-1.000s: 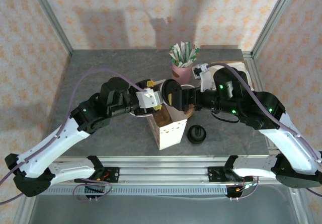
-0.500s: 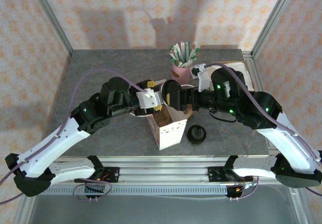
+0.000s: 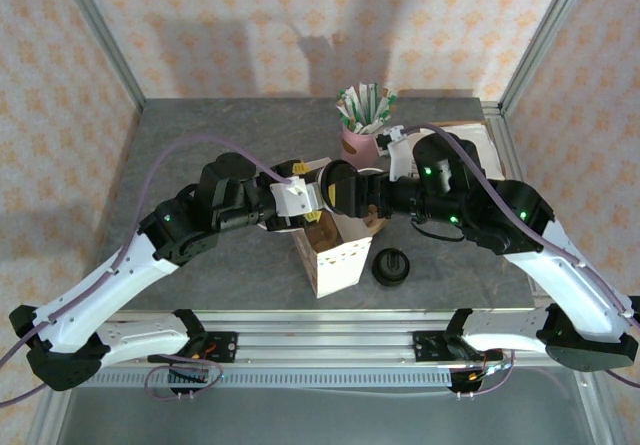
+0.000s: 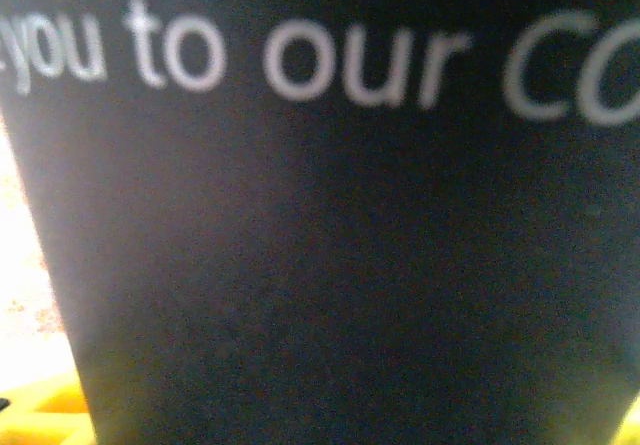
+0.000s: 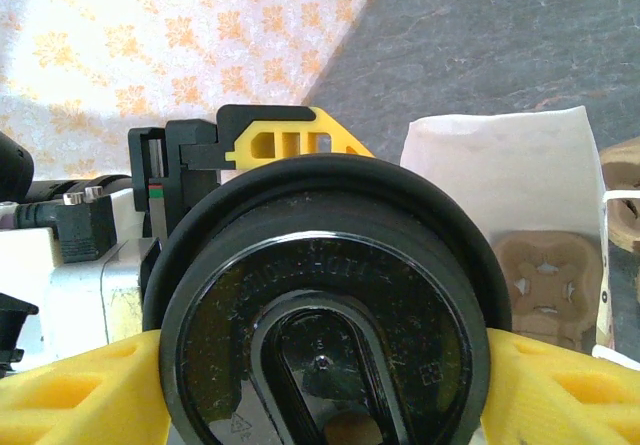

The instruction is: Pack the takeout coffee

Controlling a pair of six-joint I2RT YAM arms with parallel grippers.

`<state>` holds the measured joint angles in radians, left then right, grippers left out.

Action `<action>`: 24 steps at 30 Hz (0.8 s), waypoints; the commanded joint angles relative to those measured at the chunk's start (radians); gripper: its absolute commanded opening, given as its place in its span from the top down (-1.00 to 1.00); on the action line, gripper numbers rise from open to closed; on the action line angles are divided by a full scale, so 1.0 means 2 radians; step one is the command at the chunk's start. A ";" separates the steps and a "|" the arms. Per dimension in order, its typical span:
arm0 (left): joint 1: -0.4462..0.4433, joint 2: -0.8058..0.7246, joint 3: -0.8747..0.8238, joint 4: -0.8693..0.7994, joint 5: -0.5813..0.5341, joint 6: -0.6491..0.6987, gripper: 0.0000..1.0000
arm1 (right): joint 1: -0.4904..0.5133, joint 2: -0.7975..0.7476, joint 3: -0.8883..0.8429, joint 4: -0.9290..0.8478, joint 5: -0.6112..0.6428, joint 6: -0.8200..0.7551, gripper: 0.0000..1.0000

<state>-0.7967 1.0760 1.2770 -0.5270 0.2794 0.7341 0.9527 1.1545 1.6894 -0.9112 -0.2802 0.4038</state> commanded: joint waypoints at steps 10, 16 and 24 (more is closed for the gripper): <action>-0.001 -0.017 0.017 0.003 0.001 -0.008 -1.00 | 0.003 -0.005 0.001 0.009 0.030 -0.008 -0.39; -0.002 -0.056 0.007 -0.013 -0.001 -0.046 -1.00 | 0.003 0.008 0.039 -0.059 0.084 -0.022 -0.39; -0.001 -0.128 -0.025 -0.030 -0.042 -0.171 -1.00 | 0.003 0.093 0.114 -0.175 0.080 -0.022 -0.34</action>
<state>-0.7986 0.8471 1.2469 -0.5480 0.2554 0.5289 0.9527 1.2778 1.8633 -1.1336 -0.1310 0.3729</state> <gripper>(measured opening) 0.998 0.676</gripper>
